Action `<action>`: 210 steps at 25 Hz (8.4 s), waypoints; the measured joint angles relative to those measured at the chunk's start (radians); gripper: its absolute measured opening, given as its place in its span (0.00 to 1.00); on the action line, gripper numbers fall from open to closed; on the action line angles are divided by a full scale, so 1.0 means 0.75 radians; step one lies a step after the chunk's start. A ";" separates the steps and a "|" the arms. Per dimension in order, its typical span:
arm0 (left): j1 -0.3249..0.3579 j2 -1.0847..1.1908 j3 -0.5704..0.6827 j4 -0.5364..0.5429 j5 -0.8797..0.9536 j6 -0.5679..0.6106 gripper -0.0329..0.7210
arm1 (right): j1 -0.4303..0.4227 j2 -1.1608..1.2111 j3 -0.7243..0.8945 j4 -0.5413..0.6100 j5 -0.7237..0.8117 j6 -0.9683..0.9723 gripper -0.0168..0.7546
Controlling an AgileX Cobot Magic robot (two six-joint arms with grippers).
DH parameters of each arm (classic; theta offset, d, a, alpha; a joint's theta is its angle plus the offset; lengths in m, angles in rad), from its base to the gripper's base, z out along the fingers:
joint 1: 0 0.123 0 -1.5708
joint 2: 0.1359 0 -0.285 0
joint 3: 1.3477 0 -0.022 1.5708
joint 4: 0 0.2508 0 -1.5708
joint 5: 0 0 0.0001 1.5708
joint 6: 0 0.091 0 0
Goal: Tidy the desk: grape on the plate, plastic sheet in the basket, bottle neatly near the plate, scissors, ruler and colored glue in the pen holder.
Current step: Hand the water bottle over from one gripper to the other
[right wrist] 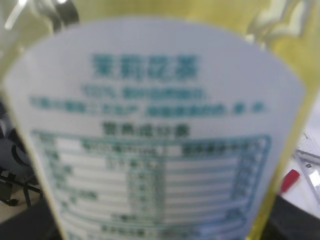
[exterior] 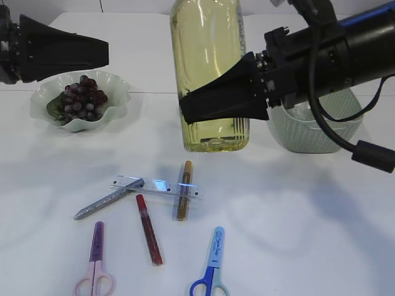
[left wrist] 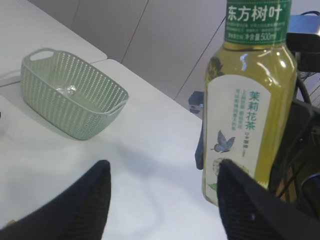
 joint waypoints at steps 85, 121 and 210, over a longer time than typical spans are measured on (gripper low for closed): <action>-0.427 0.329 -0.229 -0.248 0.012 -0.011 0.82 | -0.011 0.057 -0.003 0.022 -0.027 0.014 0.69; -0.429 0.338 -0.229 -0.246 0.017 0.042 0.79 | -0.011 0.057 -0.004 0.002 -0.030 0.014 0.69; -0.455 0.468 -0.342 -0.228 0.077 -0.089 0.63 | -0.014 0.028 -0.010 -0.090 -0.064 0.123 0.85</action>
